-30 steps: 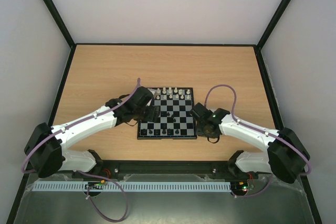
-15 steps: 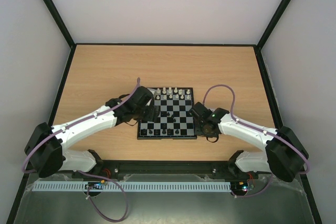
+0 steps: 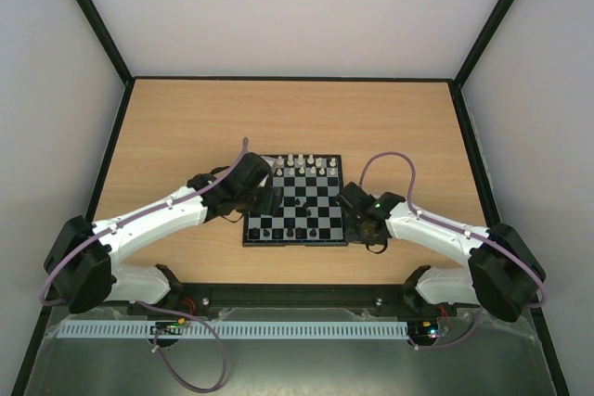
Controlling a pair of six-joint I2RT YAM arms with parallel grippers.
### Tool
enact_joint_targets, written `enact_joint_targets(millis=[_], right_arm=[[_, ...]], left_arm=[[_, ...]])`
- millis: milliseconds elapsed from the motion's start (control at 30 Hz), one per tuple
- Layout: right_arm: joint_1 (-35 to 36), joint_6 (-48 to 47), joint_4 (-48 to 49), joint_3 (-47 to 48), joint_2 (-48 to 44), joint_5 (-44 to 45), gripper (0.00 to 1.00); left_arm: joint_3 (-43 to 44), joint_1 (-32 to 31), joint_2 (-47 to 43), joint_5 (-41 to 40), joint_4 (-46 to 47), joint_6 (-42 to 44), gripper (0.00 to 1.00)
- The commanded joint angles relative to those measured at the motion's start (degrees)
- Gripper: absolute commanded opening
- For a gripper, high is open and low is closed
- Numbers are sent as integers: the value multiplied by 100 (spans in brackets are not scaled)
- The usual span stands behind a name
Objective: Set up the chess pieces on the board
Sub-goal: Pick up the chess piece at the center of the board, then place the chess piece on the chessboard.
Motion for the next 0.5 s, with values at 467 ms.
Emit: enact_joint_targets(millis=[467], right_arm=[[664, -600, -885, 1695, 687, 32, 1]], left_arm=[[99, 57, 17, -214, -101, -95, 66]])
